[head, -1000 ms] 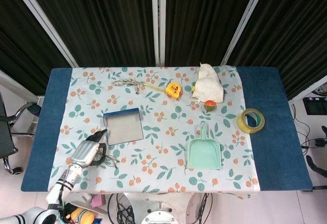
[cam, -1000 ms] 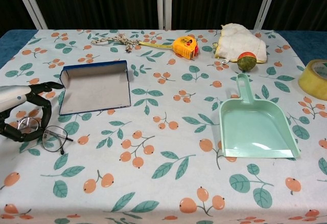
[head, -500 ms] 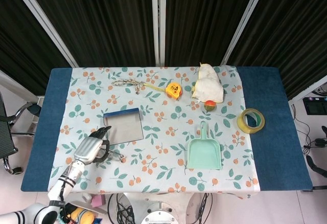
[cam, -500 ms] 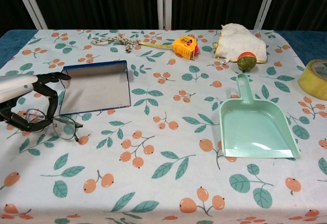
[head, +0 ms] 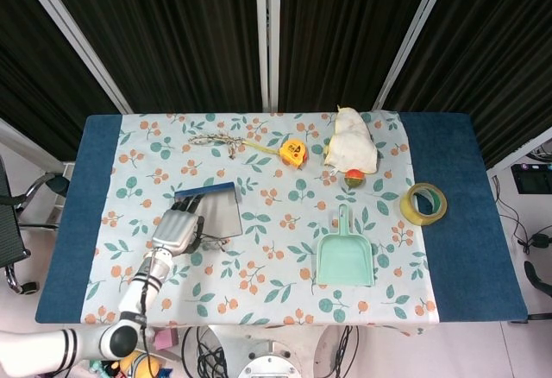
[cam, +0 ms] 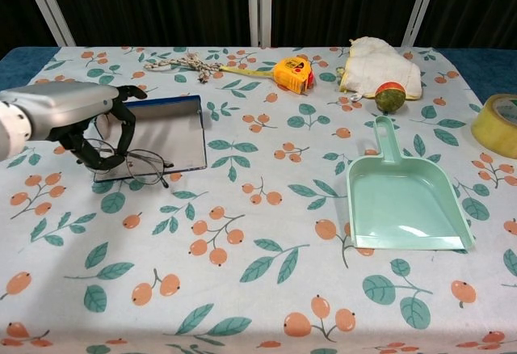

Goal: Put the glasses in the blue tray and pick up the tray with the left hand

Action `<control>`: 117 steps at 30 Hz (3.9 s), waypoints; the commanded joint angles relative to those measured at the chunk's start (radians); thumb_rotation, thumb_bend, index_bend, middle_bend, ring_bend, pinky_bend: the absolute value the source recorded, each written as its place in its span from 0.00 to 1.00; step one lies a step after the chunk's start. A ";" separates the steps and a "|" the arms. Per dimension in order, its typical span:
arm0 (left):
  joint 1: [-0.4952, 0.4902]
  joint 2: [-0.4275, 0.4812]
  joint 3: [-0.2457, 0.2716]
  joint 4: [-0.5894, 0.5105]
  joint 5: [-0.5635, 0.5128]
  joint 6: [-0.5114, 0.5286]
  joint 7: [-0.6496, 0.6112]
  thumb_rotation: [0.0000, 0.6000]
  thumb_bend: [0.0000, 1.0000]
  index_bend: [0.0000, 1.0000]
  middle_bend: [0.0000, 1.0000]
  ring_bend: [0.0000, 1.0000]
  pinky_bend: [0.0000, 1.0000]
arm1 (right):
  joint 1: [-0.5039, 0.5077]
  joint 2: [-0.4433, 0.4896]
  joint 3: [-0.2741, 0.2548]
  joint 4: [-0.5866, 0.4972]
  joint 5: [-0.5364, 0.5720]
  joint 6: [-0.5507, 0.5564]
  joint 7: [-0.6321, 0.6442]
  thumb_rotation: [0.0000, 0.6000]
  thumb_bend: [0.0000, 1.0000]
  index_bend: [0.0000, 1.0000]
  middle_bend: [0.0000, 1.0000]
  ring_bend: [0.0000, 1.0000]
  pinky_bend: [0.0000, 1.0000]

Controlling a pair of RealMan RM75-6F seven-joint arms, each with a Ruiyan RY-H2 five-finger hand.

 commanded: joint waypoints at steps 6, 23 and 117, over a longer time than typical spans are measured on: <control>-0.141 -0.194 -0.135 0.112 -0.232 0.182 0.121 1.00 0.45 0.59 0.00 0.03 0.16 | -0.004 0.014 -0.019 0.052 -0.011 -0.027 0.021 1.00 0.22 0.00 0.00 0.00 0.00; -0.237 -0.332 -0.233 0.365 -0.359 0.197 0.138 1.00 0.46 0.60 0.00 0.03 0.15 | -0.019 0.031 0.004 0.041 0.010 -0.011 0.077 1.00 0.22 0.00 0.00 0.00 0.00; -0.074 -0.140 -0.038 0.143 0.080 0.190 -0.050 1.00 0.15 0.01 0.00 0.03 0.15 | -0.005 0.020 0.005 0.050 0.024 -0.053 0.047 1.00 0.22 0.00 0.00 0.00 0.00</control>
